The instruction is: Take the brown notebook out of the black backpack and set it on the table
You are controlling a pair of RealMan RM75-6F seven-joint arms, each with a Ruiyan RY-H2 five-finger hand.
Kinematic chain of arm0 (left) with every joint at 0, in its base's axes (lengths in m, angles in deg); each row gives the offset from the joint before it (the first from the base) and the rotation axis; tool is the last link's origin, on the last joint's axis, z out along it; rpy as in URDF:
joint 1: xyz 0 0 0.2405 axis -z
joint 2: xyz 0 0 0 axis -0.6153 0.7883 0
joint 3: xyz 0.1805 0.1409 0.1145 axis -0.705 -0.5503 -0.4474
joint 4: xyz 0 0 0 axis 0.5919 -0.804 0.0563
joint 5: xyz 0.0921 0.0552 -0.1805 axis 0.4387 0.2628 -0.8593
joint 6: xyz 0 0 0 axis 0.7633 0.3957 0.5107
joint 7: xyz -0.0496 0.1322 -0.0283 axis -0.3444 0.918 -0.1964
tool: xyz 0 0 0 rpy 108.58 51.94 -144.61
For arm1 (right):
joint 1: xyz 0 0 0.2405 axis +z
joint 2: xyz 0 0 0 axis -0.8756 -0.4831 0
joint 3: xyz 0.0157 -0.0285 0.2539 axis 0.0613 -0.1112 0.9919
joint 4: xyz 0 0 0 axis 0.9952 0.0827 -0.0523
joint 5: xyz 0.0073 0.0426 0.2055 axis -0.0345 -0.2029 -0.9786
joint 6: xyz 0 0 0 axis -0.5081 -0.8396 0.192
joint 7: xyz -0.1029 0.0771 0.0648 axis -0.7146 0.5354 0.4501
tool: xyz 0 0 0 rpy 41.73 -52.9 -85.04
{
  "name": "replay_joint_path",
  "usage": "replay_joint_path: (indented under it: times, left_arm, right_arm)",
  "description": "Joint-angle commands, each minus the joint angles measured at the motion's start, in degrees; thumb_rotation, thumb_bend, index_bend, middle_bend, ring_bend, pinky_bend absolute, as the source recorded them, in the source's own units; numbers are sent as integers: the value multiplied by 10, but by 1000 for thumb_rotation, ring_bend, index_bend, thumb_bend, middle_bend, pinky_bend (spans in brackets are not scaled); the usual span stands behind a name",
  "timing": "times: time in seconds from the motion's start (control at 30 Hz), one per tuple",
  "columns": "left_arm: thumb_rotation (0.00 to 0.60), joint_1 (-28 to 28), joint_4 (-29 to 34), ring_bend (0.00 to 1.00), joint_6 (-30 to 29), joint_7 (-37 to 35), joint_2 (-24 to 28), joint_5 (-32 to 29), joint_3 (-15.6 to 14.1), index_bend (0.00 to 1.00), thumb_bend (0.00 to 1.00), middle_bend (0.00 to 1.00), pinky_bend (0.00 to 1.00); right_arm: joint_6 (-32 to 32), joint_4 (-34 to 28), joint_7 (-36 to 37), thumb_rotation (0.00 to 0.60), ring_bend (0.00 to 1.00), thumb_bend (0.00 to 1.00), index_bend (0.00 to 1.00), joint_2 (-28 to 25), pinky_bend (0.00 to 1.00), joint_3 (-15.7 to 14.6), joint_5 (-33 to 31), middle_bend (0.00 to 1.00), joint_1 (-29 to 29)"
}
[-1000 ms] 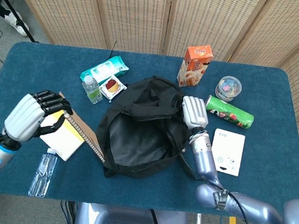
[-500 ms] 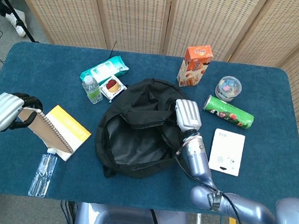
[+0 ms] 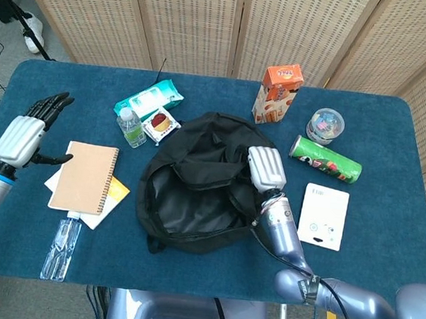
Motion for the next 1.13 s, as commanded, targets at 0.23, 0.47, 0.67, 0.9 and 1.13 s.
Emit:
replay_joint_path:
  times: [0.23,0.47,0.67,0.9,1.13]
  left_arm:
    - [600,-43,34,0,-60,3,23,32,-1,0,155,0,0]
    - [600,-88,65,0,-114,43,22,42,-11,0,180,0,0]
    - [600,-128,91,0,-152,80,18,41,-22,0,192,0,0]
    - [600,-185,116,0,-191,114,8,35,-46,0,197,0,0]
    - [600,-236,114,0,-217,120,-5,31,-69,0,217,0,0]
  right_arm:
    - [84,-79,74,600,41,0,206,-102,231,-66,119,99,-22]
    - [8,-66,164,600,0,0,165,-227,136,-167,412,2,-72]
    - [-128,32,176,600,0,0,165,-270,136,-220,553,2,-120]
    - [-243,158,186,600,0,0,165,-254,136,-227,543,2,-201]
    - [-289,203,228,600,0,0,165,-221,87,-220,459,0,-289]
